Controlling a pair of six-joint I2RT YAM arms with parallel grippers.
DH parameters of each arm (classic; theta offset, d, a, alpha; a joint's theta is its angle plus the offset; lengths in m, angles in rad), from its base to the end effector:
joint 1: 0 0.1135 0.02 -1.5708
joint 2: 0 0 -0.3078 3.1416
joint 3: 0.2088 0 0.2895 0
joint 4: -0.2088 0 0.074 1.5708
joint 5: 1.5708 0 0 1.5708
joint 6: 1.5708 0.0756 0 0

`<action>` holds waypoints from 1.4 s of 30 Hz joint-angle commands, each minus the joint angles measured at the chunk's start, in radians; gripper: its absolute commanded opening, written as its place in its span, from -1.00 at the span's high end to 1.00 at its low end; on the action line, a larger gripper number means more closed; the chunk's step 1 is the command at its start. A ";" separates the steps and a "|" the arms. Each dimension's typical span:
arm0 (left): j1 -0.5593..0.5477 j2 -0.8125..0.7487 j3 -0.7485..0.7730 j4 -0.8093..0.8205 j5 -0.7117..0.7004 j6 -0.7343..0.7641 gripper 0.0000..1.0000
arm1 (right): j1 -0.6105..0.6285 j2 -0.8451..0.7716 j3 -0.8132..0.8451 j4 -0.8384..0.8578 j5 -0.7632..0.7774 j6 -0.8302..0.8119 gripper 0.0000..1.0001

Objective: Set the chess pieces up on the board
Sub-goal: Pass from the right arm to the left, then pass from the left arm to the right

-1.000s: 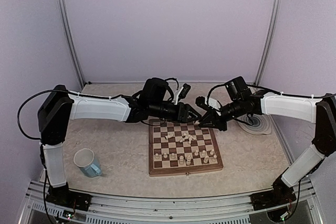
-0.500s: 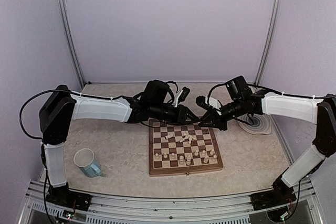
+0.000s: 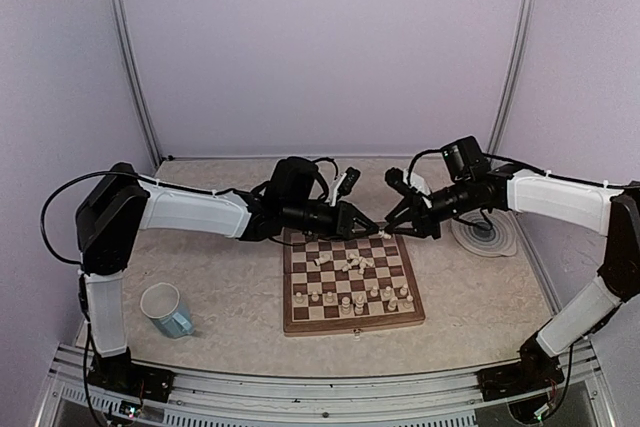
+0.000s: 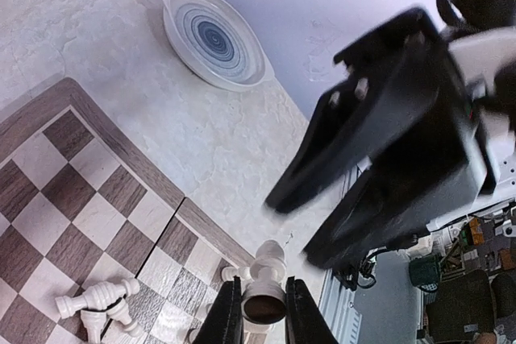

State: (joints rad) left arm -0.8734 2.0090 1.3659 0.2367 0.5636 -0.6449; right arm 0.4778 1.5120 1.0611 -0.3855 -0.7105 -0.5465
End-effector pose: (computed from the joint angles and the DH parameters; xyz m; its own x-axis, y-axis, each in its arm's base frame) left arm 0.3158 -0.4398 0.2159 -0.7818 0.1419 -0.6071 0.6171 0.3154 -0.7209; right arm 0.3067 0.2144 0.2539 -0.1803 -0.5370 -0.8241 -0.9719 0.2260 0.0653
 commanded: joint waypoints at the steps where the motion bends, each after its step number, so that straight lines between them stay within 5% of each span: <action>1: 0.020 -0.072 -0.107 0.222 0.009 -0.063 0.83 | -0.187 -0.087 0.055 0.056 -0.353 0.168 0.35; 4: 0.019 -0.105 -0.151 0.362 0.001 -0.098 0.82 | -0.249 -0.065 0.003 0.194 -0.537 0.367 0.29; 10: 0.013 -0.116 -0.198 0.577 -0.027 -0.180 0.82 | -0.231 -0.025 -0.065 0.435 -0.660 0.684 0.15; 20: -0.005 -0.064 -0.205 0.757 -0.044 -0.275 0.81 | -0.102 0.039 0.017 0.357 -0.589 0.661 0.00; 42: -0.012 -0.045 -0.183 0.706 -0.039 -0.257 0.81 | -0.097 0.005 0.007 0.475 -0.586 0.767 0.44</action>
State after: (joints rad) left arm -0.8776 1.9446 1.1618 0.9485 0.5308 -0.9115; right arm 0.3786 1.5475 1.0523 0.0555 -1.3003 0.2012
